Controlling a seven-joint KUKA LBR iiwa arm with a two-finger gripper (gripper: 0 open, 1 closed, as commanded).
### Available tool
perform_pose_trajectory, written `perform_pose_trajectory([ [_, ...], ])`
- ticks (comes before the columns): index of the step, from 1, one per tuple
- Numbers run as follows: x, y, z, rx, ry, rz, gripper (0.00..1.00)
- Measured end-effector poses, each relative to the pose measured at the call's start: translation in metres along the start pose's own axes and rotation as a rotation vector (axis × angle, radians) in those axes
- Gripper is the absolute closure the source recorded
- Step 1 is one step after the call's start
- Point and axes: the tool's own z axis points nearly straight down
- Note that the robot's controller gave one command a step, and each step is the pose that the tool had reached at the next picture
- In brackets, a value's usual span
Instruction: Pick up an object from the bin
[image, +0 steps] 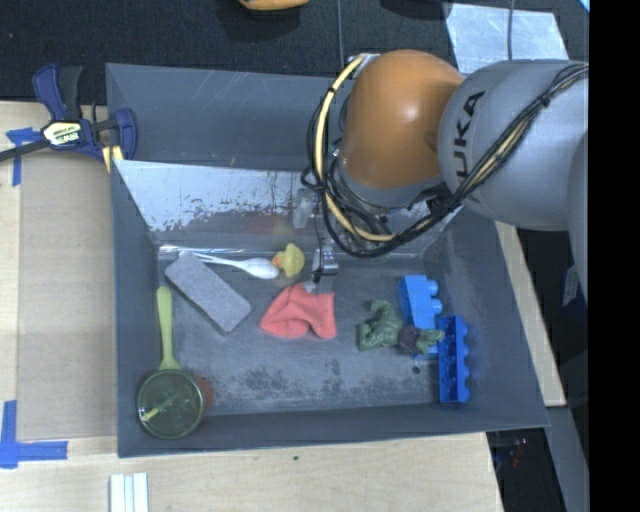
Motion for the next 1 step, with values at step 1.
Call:
perform_pose_trajectory([
  [1,-0.0091,-0.0296,0.0461,0.000,0.002,-0.042,0.00],
])
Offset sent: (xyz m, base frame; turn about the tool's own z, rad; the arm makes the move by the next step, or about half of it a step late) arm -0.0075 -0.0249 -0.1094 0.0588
